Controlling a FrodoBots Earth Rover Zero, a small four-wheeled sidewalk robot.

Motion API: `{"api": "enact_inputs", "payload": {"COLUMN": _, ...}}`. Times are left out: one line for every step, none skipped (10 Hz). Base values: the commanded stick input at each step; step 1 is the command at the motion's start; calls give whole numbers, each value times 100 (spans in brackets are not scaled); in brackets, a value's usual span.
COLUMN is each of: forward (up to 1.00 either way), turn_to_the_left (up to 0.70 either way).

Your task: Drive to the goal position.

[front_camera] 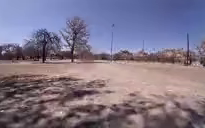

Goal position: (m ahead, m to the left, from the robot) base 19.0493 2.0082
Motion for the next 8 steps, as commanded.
{"api": "enact_inputs", "payload": {"forward": 100, "turn_to_the_left": 0}}
{"api": "enact_inputs", "payload": {"forward": 100, "turn_to_the_left": 0}}
{"api": "enact_inputs", "payload": {"forward": 100, "turn_to_the_left": 0}}
{"api": "enact_inputs", "payload": {"forward": 100, "turn_to_the_left": 0}}
{"api": "enact_inputs", "payload": {"forward": 100, "turn_to_the_left": 0}}
{"api": "enact_inputs", "payload": {"forward": 100, "turn_to_the_left": 0}}
{"api": "enact_inputs", "payload": {"forward": 100, "turn_to_the_left": 0}}
{"api": "enact_inputs", "payload": {"forward": 100, "turn_to_the_left": 0}}
